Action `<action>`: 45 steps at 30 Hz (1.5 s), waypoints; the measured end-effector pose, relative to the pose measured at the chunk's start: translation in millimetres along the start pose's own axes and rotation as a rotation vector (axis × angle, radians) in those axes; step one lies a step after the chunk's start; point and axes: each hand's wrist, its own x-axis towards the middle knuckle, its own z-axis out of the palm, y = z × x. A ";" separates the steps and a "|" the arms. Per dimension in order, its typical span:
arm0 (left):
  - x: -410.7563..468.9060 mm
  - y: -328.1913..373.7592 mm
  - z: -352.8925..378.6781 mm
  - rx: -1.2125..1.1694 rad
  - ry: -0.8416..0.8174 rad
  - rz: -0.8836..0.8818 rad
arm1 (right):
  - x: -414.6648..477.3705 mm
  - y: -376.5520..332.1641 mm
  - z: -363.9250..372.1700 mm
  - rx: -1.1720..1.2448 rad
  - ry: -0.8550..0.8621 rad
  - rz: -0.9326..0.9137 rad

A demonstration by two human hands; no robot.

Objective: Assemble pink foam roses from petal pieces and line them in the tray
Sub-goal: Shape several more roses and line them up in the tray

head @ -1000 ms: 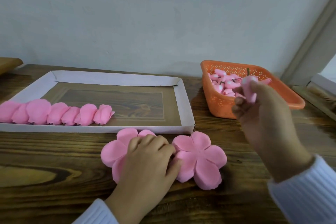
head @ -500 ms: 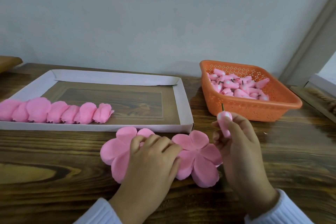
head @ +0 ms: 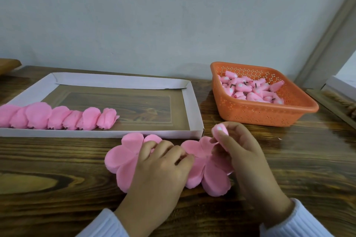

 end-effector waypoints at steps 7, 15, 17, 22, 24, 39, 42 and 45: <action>-1.8 4.9 -2.0 0.109 0.052 0.039 | -3.4 -0.5 1.7 -0.199 -0.059 -0.106; -2.9 6.9 -5.3 0.125 0.048 0.058 | -2.7 0.6 1.2 -0.206 -0.052 -0.110; -3.5 7.3 -4.9 0.116 0.055 0.072 | -2.6 1.1 1.0 -0.205 -0.049 -0.107; -2.1 7.5 -3.2 0.026 0.045 0.025 | -1.9 1.8 0.4 -0.199 -0.052 -0.113; -1.6 6.8 -2.6 -0.084 0.019 -0.032 | -2.1 1.9 0.9 -0.186 -0.058 -0.121; 3.0 4.0 -4.9 -0.719 0.037 -0.370 | -9.3 -7.1 2.8 -0.511 -0.312 -0.305; 3.9 2.8 -3.0 -0.742 0.078 -0.384 | -10.4 -8.1 2.1 -0.580 -0.292 -0.301; 3.9 2.3 -1.8 -0.759 0.078 -0.372 | -11.1 -9.2 2.6 -0.657 -0.293 -0.288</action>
